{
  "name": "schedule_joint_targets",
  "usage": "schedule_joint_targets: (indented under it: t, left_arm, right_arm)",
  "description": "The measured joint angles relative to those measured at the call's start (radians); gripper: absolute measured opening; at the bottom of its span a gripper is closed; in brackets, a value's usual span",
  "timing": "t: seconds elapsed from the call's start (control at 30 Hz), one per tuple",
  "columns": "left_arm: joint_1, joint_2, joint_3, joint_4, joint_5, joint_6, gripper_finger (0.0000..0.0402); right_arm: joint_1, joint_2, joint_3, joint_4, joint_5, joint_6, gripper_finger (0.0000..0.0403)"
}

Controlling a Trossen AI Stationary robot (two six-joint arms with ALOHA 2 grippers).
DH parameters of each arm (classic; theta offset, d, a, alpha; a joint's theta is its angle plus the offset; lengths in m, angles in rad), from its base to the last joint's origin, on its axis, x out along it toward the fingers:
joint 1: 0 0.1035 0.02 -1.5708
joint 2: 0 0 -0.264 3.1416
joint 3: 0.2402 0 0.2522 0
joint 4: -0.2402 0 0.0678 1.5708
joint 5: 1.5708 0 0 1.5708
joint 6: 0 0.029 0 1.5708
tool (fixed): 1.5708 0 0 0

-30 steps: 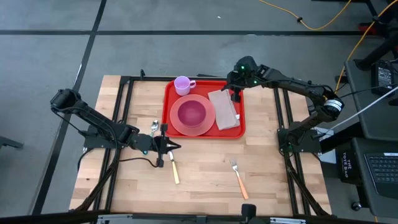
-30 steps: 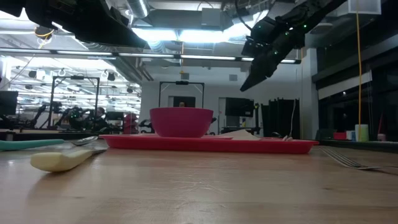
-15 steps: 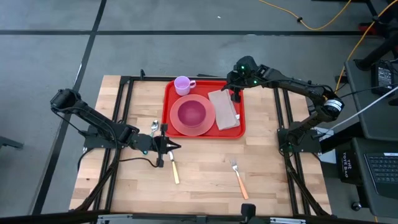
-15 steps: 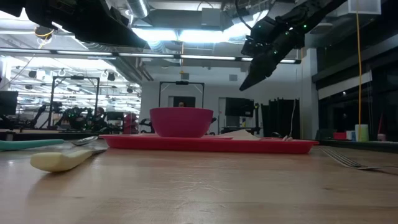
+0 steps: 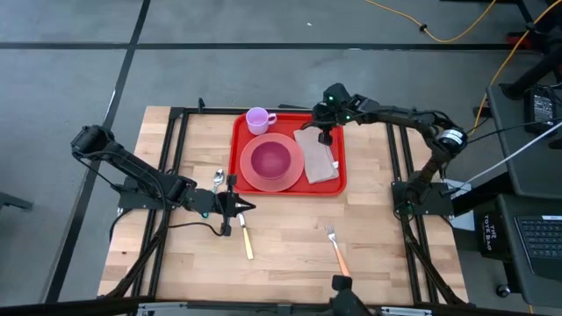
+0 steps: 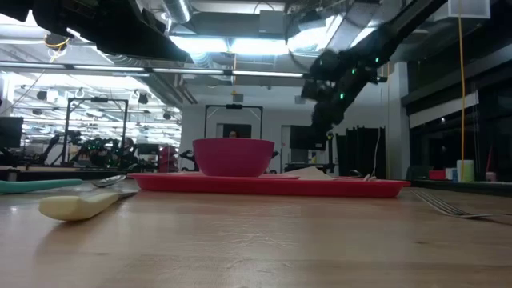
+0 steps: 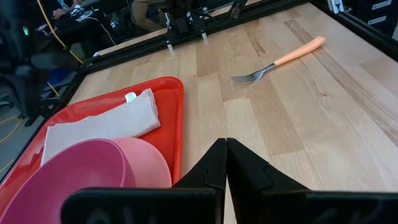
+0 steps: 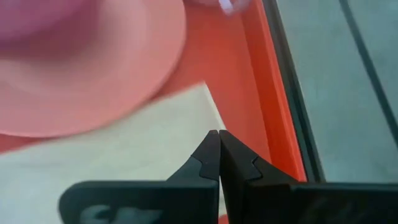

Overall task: Set up tray
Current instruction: Put the brown napkin on the red serving tray to the right of the pink plate

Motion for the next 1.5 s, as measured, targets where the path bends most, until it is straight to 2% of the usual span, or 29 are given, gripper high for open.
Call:
schedule_joint_targets:
  t: [0.3, 0.47, 1.13, 1.5]
  left_arm:
    - [0.000, 0.000, 0.000, 0.000, 0.000, 0.000, 0.0002]
    - [0.000, 0.000, 0.000, 0.000, 0.000, 0.000, 0.0006]
    - [0.000, 0.000, 0.000, 0.000, 0.000, 0.000, 0.0002]
    - [0.000, 0.000, 0.000, 0.000, 0.000, 0.000, 0.0002]
  right_arm:
    - [-0.052, 0.113, -0.001, 0.011, -0.011, 0.009, 0.0002]
    - [-0.050, 0.128, 0.000, -0.022, -0.059, -0.001, 0.0002]
    - [-0.050, 0.148, 0.000, -0.008, -0.059, 0.026, 0.0002]
    - [-0.055, 0.193, 0.000, -0.012, 0.056, 0.052, 0.0001]
